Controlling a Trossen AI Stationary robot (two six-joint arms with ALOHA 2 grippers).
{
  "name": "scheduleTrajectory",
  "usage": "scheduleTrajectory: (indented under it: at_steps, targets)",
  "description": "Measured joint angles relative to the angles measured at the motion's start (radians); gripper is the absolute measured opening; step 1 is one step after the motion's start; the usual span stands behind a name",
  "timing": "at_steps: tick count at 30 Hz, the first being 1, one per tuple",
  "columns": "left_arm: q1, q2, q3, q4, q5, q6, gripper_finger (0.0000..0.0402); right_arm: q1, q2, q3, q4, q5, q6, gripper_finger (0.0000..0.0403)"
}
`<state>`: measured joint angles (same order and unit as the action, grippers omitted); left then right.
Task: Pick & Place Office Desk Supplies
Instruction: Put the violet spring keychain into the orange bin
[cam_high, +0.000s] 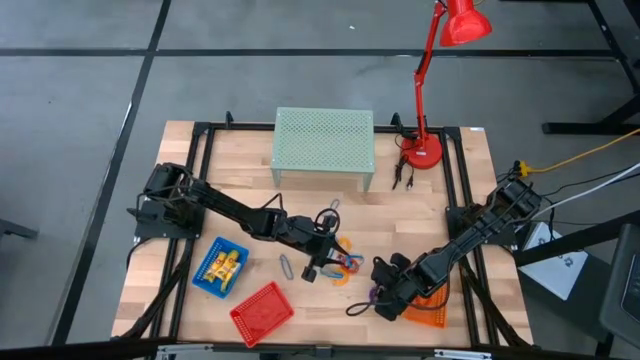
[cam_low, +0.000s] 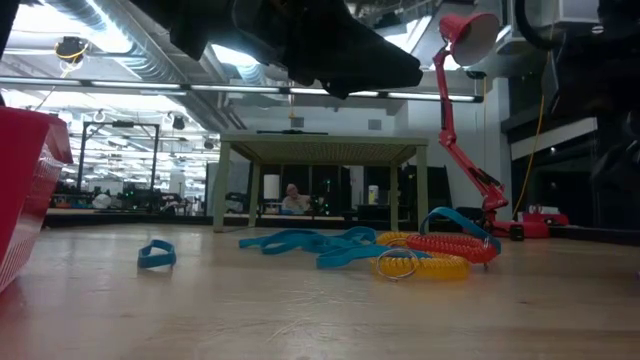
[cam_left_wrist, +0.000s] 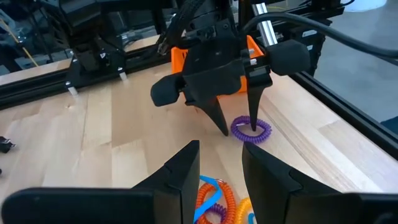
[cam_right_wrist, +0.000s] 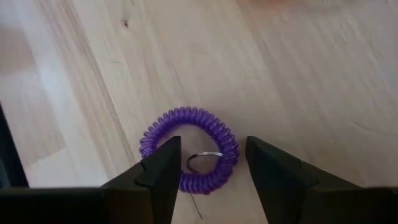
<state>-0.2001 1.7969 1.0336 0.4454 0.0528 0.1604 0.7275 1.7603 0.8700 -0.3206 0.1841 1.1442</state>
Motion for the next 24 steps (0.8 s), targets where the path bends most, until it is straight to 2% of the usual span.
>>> scheduleTrajectory:
  at_steps: [4,12,24]
  targets:
    - [0.0,0.0,0.0,0.0,0.0,0.001,0.0118,-0.005,-0.003,-0.002,-0.005,-0.008,-0.008,0.0151]
    - [0.01,0.0,0.0,0.0,0.001,0.008,0.0118,-0.006,-0.002,-0.004,-0.027,-0.002,-0.041,0.0017]
    - [0.013,0.0,0.0,0.0,0.002,0.007,0.0118,-0.007,-0.023,-0.009,-0.014,0.036,-0.12,0.0006]
